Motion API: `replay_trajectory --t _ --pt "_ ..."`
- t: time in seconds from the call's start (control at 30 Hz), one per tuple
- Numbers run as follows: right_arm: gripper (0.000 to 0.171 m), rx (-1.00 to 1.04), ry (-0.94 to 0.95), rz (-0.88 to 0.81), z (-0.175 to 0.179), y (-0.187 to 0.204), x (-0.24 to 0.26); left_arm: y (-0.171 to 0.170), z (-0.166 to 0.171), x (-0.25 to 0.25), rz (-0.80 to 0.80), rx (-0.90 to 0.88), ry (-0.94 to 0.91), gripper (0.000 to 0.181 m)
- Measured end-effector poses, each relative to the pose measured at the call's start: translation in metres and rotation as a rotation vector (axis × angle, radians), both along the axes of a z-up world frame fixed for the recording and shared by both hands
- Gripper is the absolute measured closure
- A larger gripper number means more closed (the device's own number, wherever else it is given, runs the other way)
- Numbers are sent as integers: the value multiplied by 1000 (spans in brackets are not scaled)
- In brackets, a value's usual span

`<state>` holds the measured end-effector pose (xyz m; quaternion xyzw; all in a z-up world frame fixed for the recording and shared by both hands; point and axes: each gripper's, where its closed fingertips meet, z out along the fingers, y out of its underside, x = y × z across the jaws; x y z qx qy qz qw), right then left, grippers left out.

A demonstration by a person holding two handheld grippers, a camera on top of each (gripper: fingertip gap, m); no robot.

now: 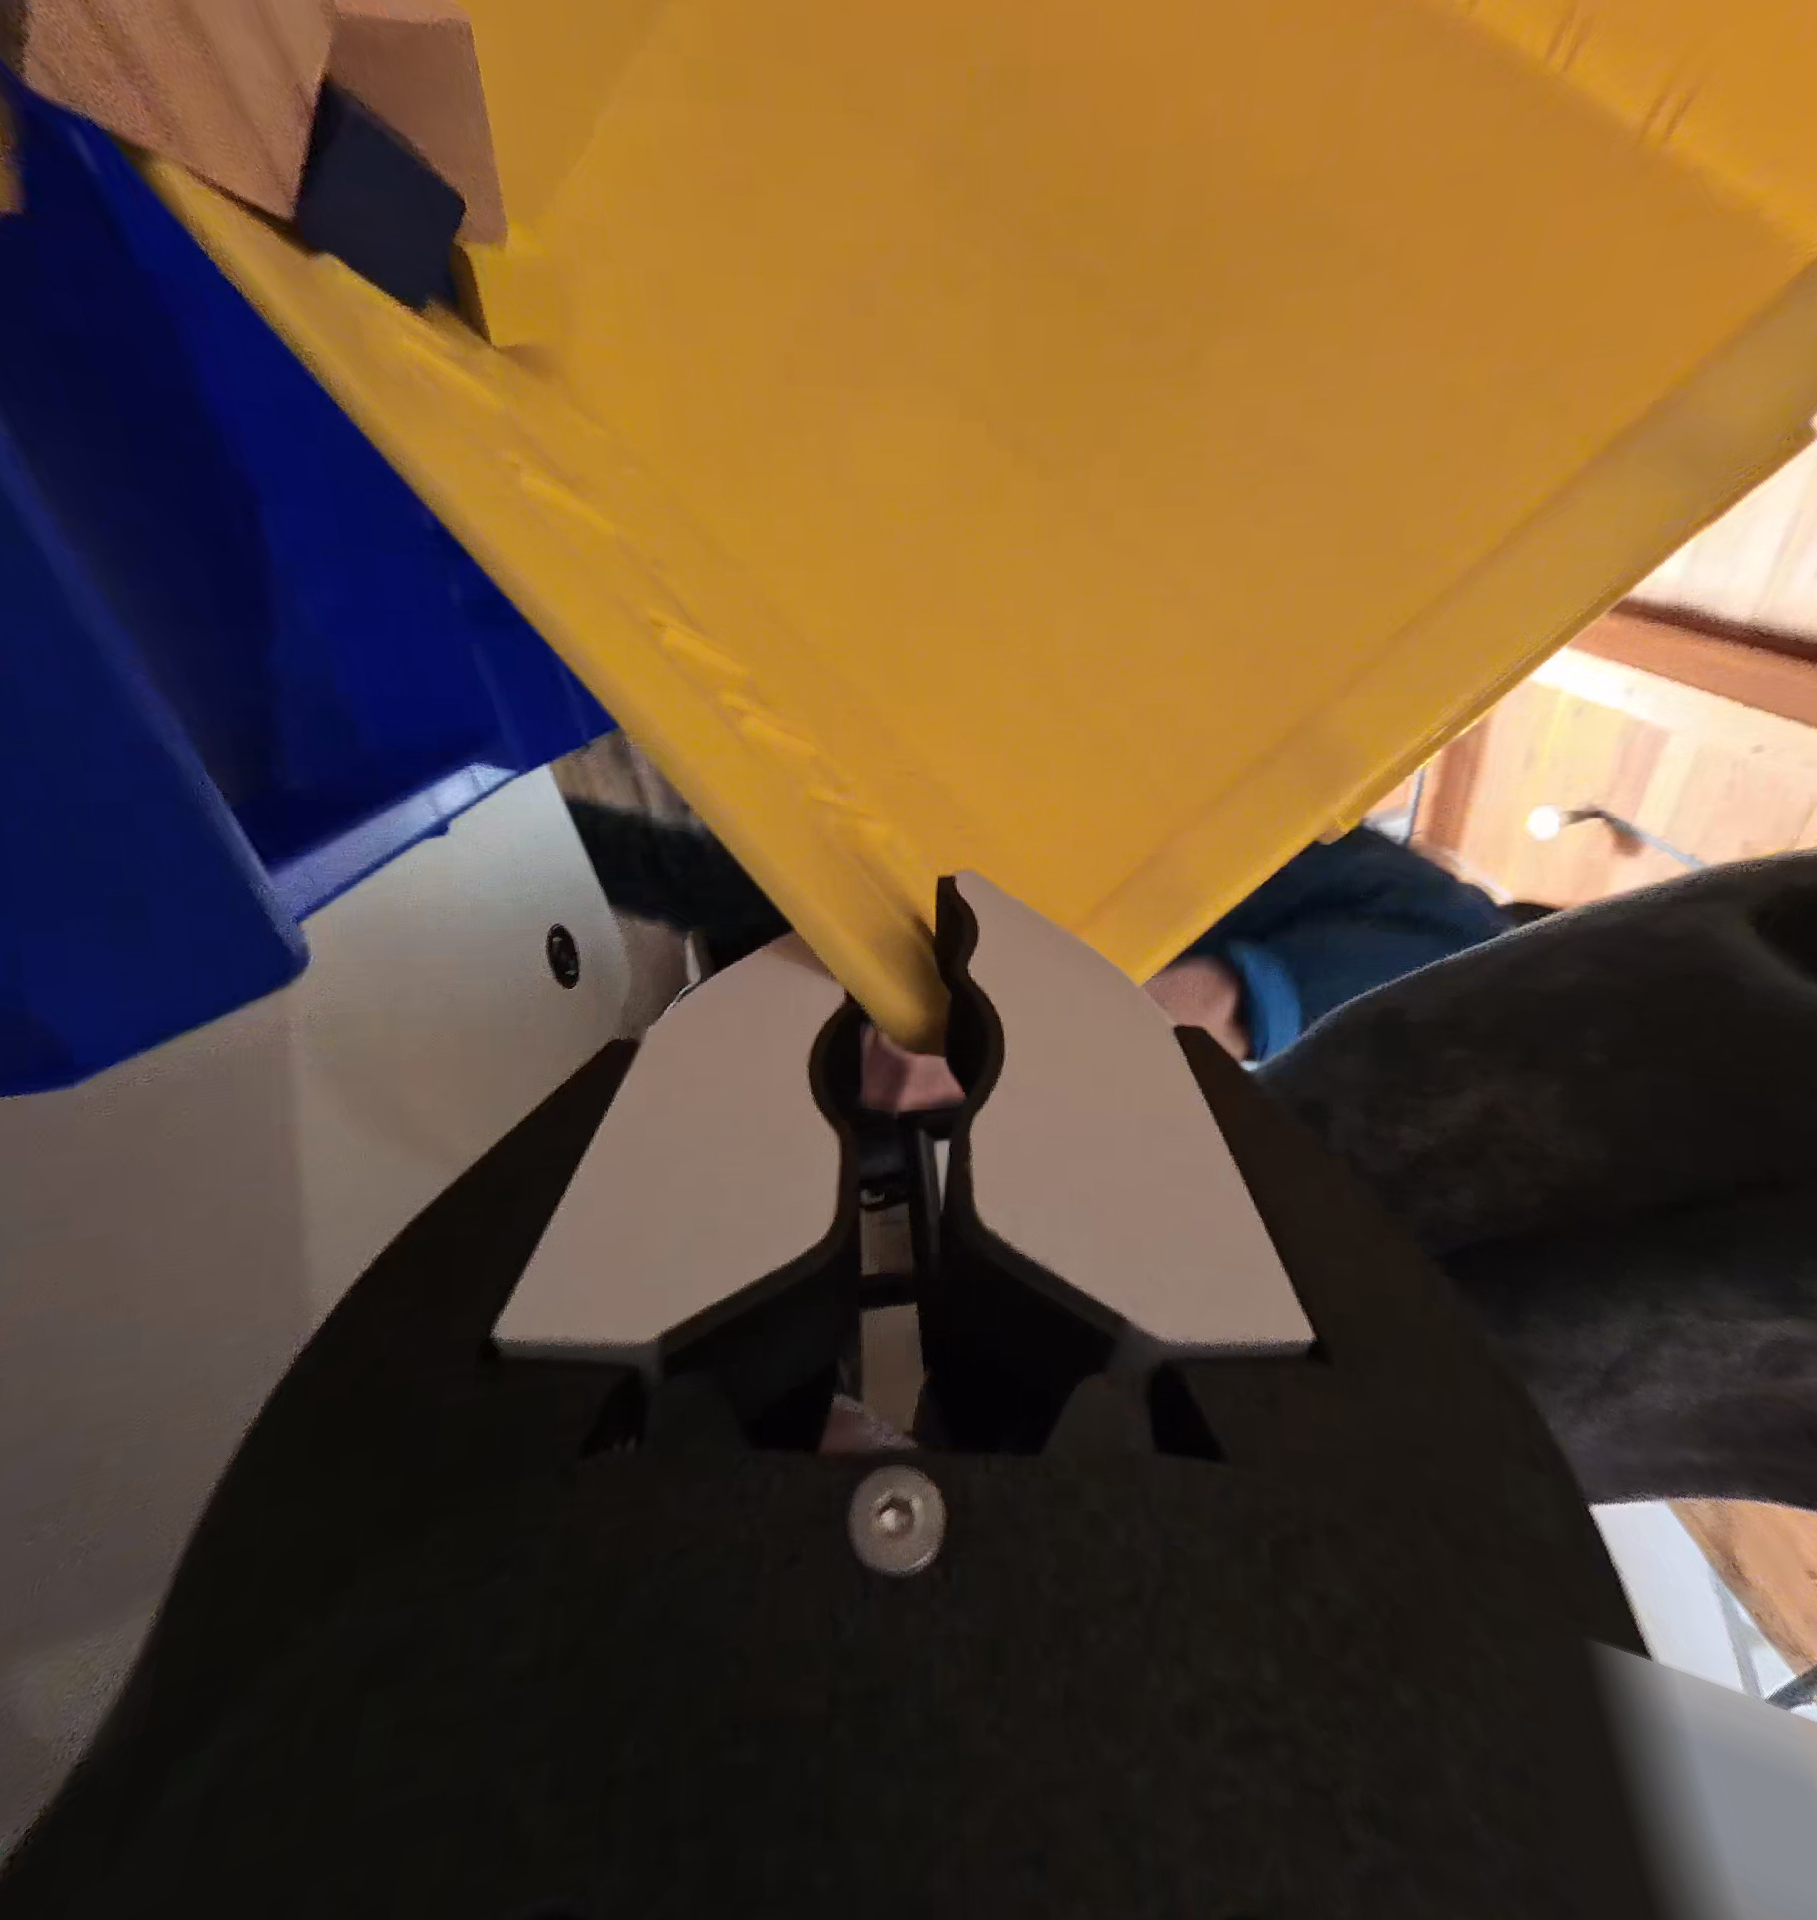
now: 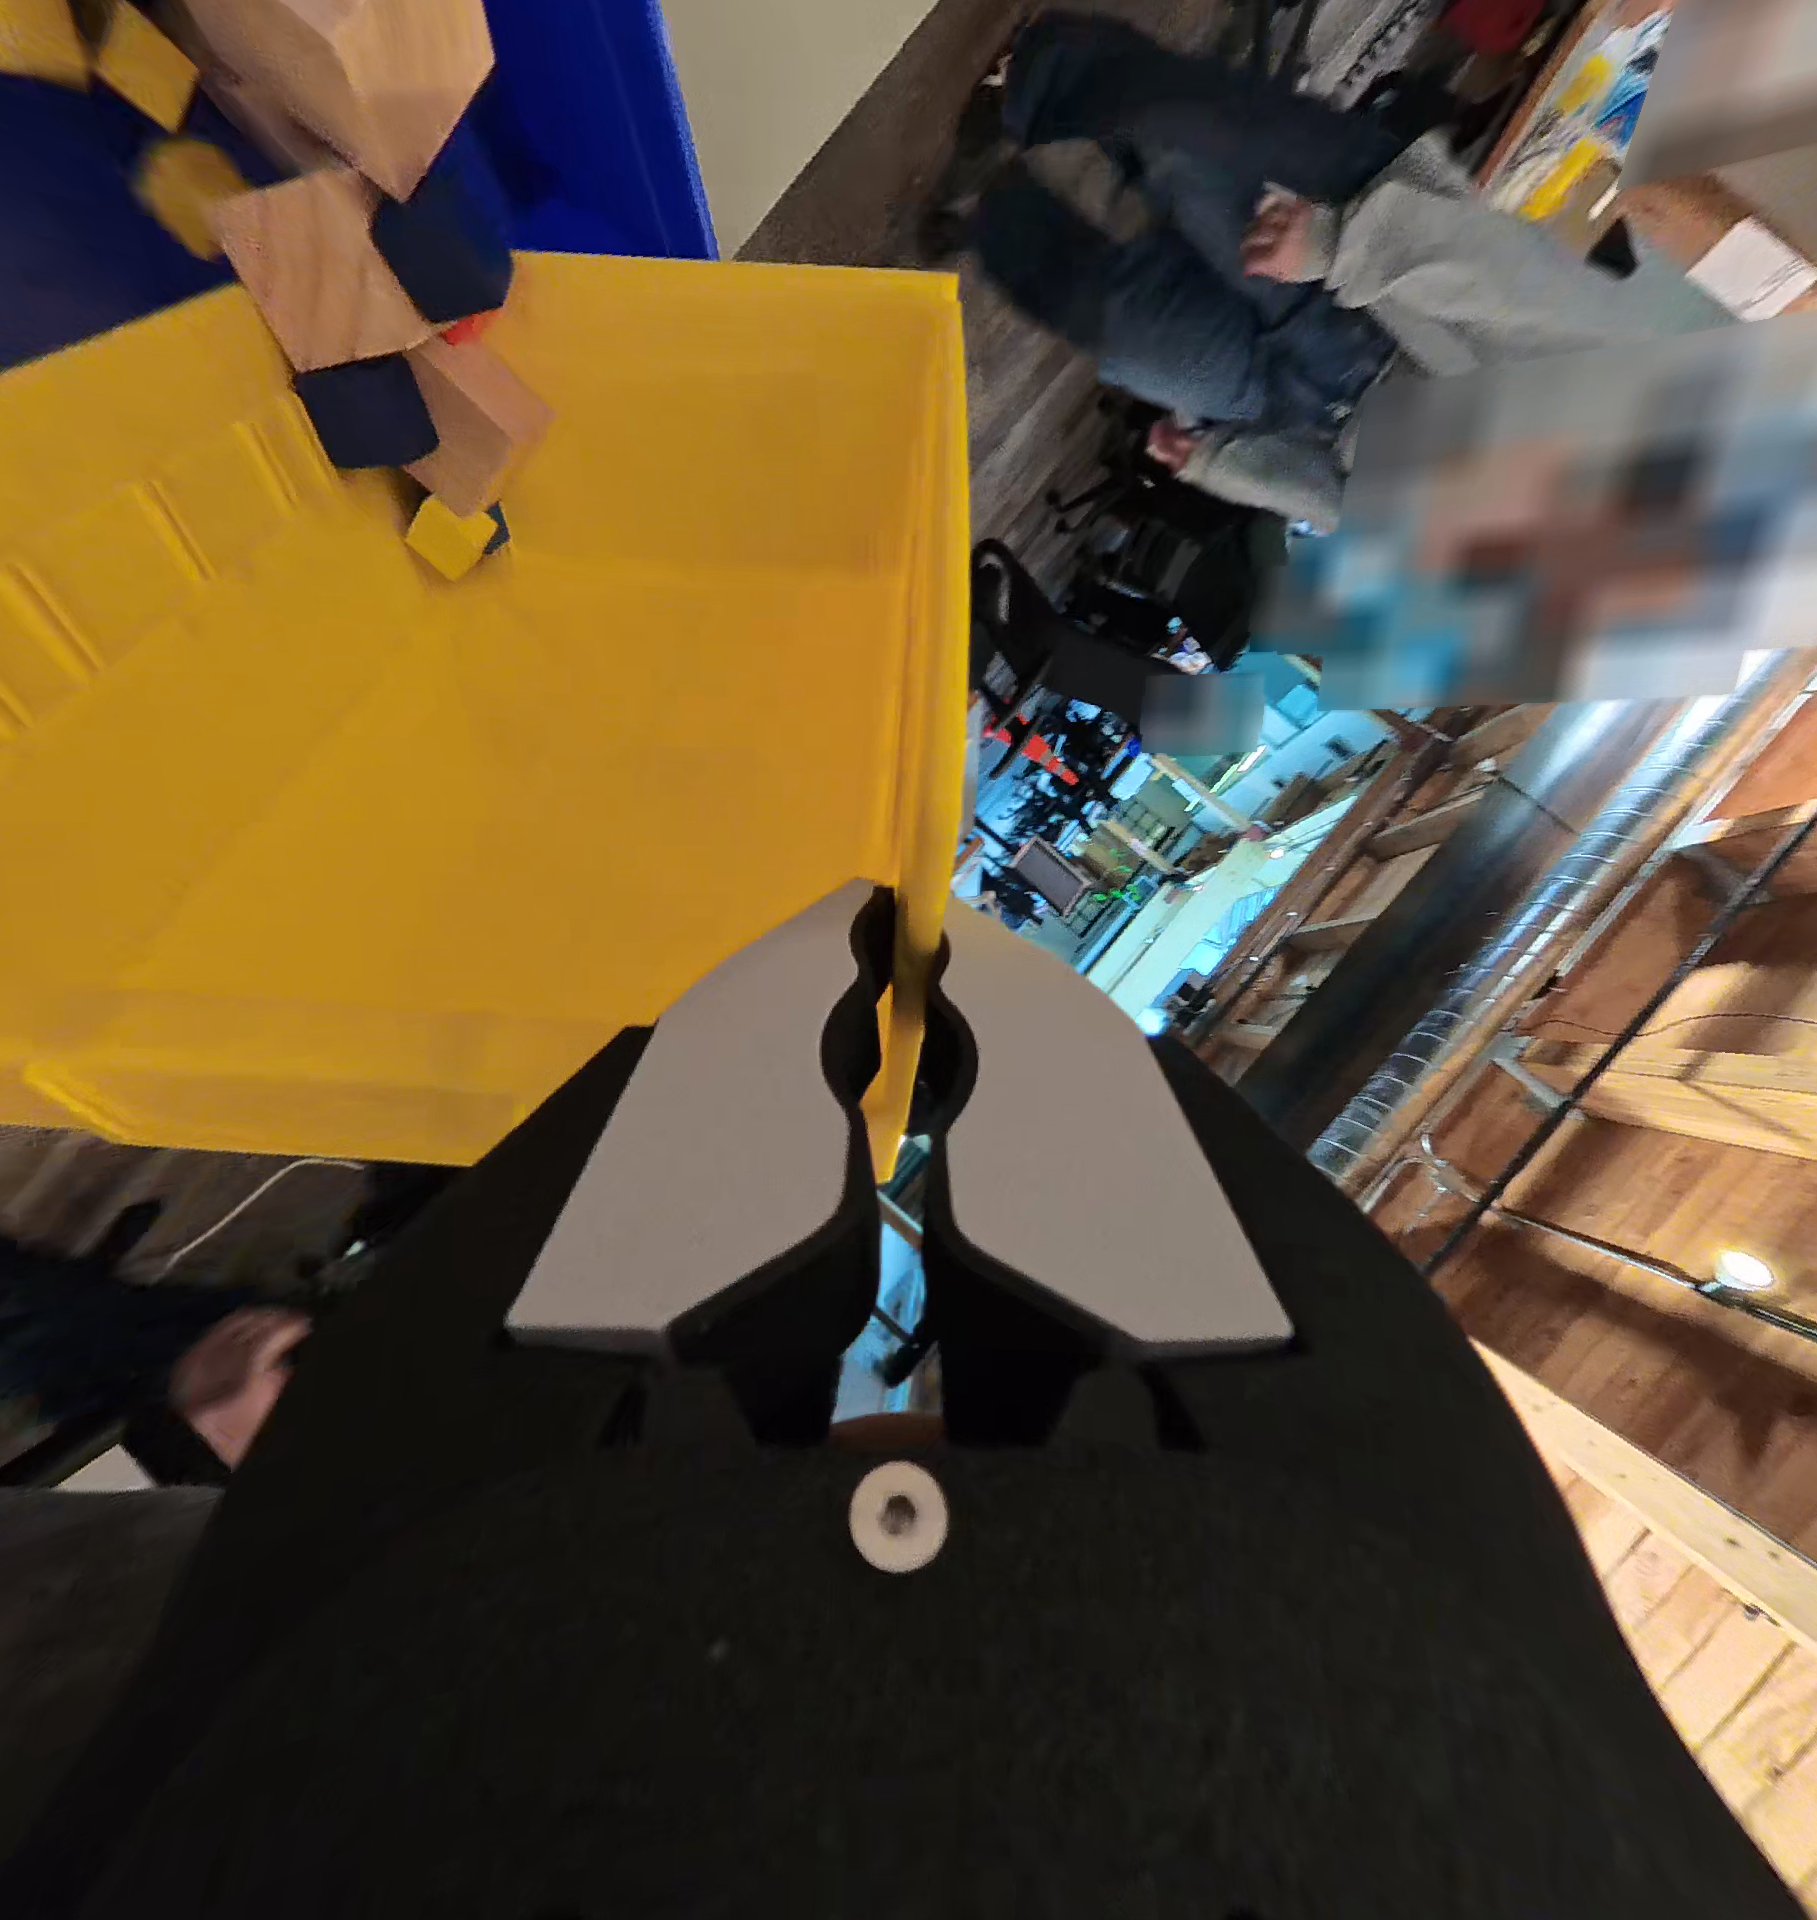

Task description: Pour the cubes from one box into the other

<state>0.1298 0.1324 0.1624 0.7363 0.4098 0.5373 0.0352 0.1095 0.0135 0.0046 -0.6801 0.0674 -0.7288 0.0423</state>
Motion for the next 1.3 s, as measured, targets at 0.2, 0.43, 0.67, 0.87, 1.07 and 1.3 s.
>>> replay_trajectory --t 0.2,0.43,0.67,0.87,1.07,1.3 --pt "169 22 -166 63 4 -24 -8 -21 2 31 14 -109 -165 172" --pt "168 84 -232 145 13 -50 -3 -28 3 58 17 -169 -217 175" --pt "168 373 -24 191 44 -102 0 -27 11 27 130 77 -91 176" --pt "169 1012 558 369 34 -135 -49 26 31 -124 560 625 317 175" --pt "169 1269 1320 444 -94 -93 -192 46 10 -353 961 907 895 177" --pt "170 983 1721 202 -212 -53 -357 37 -55 -527 1103 880 1308 179"
